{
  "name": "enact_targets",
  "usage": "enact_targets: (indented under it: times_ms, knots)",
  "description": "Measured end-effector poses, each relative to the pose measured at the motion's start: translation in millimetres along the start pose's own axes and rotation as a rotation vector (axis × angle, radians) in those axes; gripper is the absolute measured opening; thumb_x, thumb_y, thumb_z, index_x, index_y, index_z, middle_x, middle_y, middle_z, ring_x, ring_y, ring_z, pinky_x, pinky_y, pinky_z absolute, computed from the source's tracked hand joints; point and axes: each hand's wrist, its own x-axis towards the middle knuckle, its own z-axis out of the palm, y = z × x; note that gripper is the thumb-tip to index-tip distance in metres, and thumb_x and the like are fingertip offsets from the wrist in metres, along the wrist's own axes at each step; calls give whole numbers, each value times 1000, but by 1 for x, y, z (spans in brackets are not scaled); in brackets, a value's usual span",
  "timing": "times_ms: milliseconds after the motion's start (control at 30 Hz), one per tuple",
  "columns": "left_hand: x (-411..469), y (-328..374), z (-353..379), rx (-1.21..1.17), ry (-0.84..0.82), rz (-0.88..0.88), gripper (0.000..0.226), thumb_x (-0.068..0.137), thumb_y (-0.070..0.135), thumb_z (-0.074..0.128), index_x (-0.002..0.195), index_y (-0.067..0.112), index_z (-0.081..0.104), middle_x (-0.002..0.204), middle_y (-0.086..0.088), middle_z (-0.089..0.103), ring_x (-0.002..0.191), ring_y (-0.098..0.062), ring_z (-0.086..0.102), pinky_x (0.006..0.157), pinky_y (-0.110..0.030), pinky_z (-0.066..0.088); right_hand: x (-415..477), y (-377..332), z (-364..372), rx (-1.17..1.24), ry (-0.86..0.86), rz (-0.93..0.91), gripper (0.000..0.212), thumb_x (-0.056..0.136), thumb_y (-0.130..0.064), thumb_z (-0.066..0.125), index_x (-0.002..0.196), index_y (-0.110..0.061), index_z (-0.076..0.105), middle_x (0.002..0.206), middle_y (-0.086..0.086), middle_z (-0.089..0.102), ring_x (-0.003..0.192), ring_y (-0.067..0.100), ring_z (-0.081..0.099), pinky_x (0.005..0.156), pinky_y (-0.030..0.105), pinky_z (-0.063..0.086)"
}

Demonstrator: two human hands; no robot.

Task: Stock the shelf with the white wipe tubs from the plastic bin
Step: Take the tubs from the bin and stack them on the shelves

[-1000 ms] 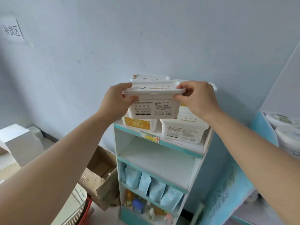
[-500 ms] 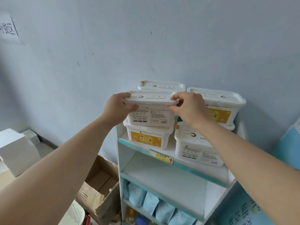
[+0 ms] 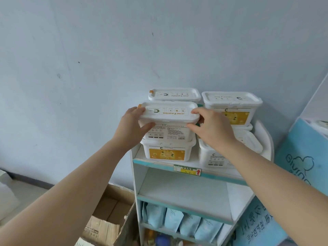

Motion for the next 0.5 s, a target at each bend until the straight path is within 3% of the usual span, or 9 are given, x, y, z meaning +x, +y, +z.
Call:
enact_targets:
  times_ms: [133,300,500]
  knots:
    - [-10,12,-7,186,62,84,63,88,35,63,143,16,39,153,-8,28,139,-28,27,111,-40,28,-11,-5,-13,-67,-13,-6,52,85,-40,65,132,-21,53,124,0,60,109,21,58,85,34,48]
    - [-36,49,2,257,84,334,54,90,39,58,137,14,49,142,-5,47,133,-27,36,109,-38,26,-40,2,-42,-150,3,49,53,91,-42,56,138,-19,47,145,-2,44,132,19,41,104,35,36]
    - [-83,108,54,159,-28,545,47,88,38,61,128,12,59,129,-5,60,118,-29,52,100,-41,40,-115,49,-83,-262,22,141,46,95,-38,51,135,-16,51,142,0,49,129,18,46,102,32,39]
